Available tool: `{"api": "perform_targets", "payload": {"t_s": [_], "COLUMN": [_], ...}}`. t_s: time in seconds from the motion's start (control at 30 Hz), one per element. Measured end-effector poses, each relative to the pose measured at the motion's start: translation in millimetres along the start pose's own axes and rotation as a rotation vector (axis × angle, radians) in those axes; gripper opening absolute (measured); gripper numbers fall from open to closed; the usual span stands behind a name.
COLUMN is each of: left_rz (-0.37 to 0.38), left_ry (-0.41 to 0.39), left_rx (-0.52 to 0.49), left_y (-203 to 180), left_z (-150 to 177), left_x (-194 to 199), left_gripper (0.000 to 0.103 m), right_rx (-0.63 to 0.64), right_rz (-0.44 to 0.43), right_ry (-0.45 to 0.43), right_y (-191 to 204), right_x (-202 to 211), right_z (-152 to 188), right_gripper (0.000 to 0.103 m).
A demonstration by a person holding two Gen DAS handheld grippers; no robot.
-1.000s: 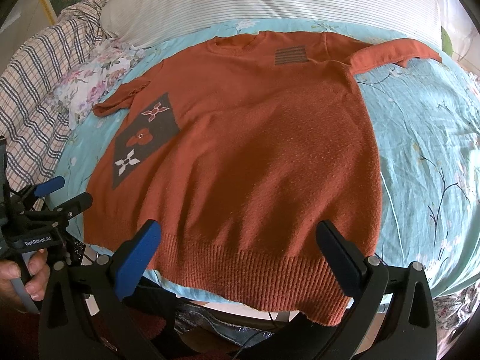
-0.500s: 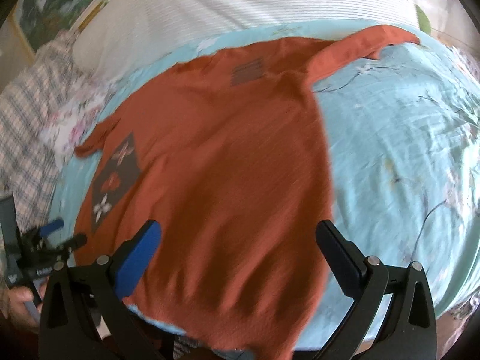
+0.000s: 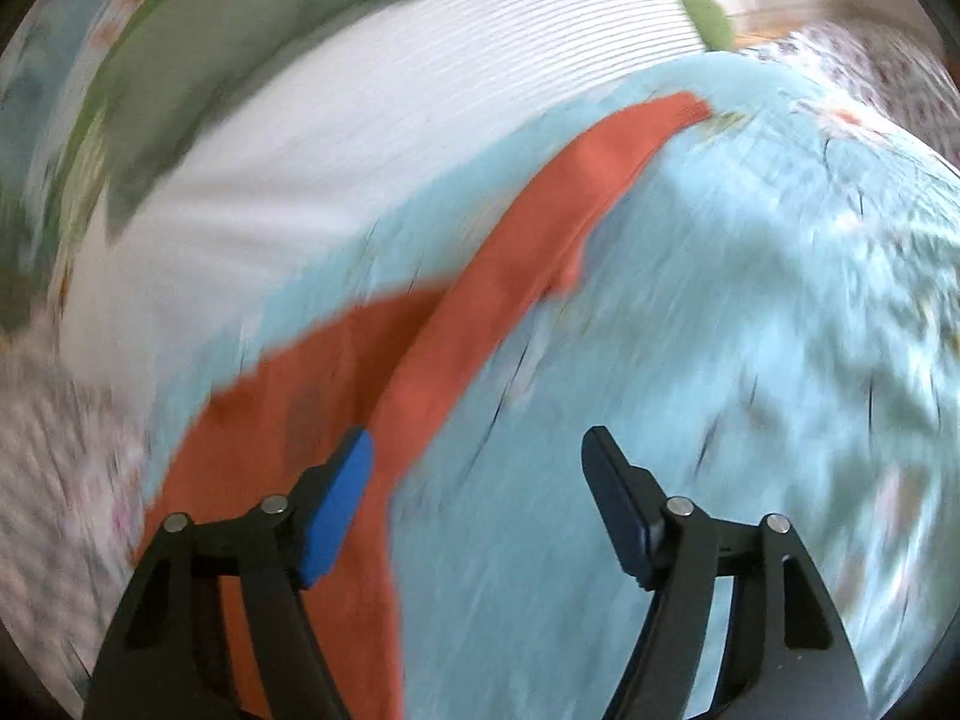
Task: Fold small clothes
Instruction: 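Grasp the sweater's sleeve cuff with the right gripper and lift it, then carry the sleeve across the sweater body with the right gripper and release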
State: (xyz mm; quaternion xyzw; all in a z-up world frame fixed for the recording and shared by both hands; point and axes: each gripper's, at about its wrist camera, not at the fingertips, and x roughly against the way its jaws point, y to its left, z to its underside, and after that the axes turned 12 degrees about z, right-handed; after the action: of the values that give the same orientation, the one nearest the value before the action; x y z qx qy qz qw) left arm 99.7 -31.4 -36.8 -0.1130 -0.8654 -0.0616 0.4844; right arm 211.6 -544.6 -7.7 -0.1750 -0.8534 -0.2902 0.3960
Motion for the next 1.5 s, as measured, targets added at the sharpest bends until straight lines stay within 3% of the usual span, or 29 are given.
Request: {"api": "perform_targets", "payload": {"t_s": [0.2,0.3,0.4,0.53,0.6,0.67,0.7,0.77,0.97,1.13,1.27,1.37,1.5], "left_rz": [-0.002,0.006,0.010,0.006,0.009,0.008,0.010,0.016,0.039,0.077,0.103,0.115,0.124], "left_ry": [0.064,0.097,0.119,0.143,0.152,0.149,0.149,0.148,0.128,0.088,0.055,0.030,0.004], "left_rx": [-0.014,-0.006,0.000,-0.003,-0.001,-0.001,0.001,0.005,0.015,0.024,0.054,0.091,0.126], "left_y": [-8,-10,-13,-17,-17,-17,-17,-16,-14,-13,-5,7,20], "left_z": [-8,-14,-19,-30,-31,-38,-39,-43,-47,-42,-37,-33,-29], "left_x": [-28,-43,-56,-73,-77,-81,-83,-84,-83,-65,-49,-38,-32], "left_gripper": [0.101,0.101,0.101,0.101,0.101,0.101,0.101,0.101,0.101,0.101,0.101,0.101,0.101], "right_rx": [-0.170,-0.244,-0.267,-0.343,-0.315,-0.258,-0.240,-0.145,0.062,0.184,0.232,0.289,0.322], "right_rz": [0.025,0.028,0.093,0.039,0.043,0.021,0.008,-0.001,-0.173,-0.345,-0.515,-0.589,-0.628], "right_ry": [-0.062,-0.066,-0.074,-0.066,-0.072,-0.062,-0.055,-0.078,-0.040,0.056,0.197,0.274,0.375], "right_y": [-52,-67,-77,-94,-91,-82,-78,-54,30,116,191,247,300], "right_x": [-46,-72,-99,-131,-137,-142,-142,-127,-85,-67,-77,-85,-100], "right_z": [-91,-111,-130,-149,-155,-162,-164,-161,-125,-64,-2,51,94], "right_gripper": [0.067,0.067,0.067,0.064,0.056,0.017,0.010,0.010,0.009,0.009,0.009,0.009,0.009]}}
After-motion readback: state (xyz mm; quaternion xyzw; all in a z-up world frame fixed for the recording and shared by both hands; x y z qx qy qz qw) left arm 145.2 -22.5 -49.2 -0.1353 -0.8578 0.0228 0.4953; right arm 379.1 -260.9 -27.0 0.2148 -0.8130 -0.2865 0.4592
